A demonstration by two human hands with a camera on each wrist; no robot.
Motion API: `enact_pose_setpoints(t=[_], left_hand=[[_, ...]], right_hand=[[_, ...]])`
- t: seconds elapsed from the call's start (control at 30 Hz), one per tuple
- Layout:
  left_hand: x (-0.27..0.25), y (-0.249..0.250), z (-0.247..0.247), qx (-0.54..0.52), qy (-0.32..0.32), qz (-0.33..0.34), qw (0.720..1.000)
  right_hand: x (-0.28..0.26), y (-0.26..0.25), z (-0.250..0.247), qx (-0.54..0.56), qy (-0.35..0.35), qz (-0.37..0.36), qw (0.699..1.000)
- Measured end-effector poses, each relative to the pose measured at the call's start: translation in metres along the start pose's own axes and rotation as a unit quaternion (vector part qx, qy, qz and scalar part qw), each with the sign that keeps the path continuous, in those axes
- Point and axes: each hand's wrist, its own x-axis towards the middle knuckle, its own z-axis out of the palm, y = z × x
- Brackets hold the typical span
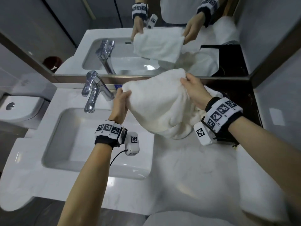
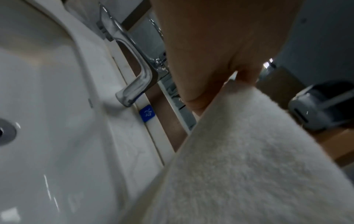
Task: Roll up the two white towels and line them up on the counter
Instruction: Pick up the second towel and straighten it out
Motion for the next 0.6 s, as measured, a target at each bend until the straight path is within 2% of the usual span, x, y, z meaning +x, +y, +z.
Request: enact_pose_setpoints(t=[0.07,0.17,0.27,0.33,0.4,0.53,0.6], left_hand=[[-0.001,0.005,0.003,-0.012,-0.010,0.017,1.000],[-0.007,0.000,0.012,-0.013,-0.014,0.009,1.000],[-0.015,-0.017,0.019,0.004,0.009,-0.014,1.000],[-0.018,-0.029,0.018,0.009,0.042,-0.024,0.999],[-0.020,-0.039,0.013,0.009,0.074,-0.034,0.997],[-0.024,-0.052,0.006,0.033,0.111,-0.067,0.991],[-0.023,-0.060,0.003,0.050,0.106,-0.097,0.988]], right_hand=[[-0.003,-0.004,-0.002,-0.001,0.006,-0.002,1.000],[-0.012,0.000,-0.005,0.008,-0.031,0.045,0.998],[-0.019,0.014,-0.004,-0.054,-0.070,0.090,0.992],[-0.021,0.029,-0.005,-0.113,-0.042,0.123,0.985],[-0.022,0.043,-0.008,-0.127,0.000,0.147,0.981],[-0.023,0.056,-0.005,-0.085,0.044,0.147,0.984],[-0.024,0.060,-0.003,-0.049,0.057,0.158,0.985]])
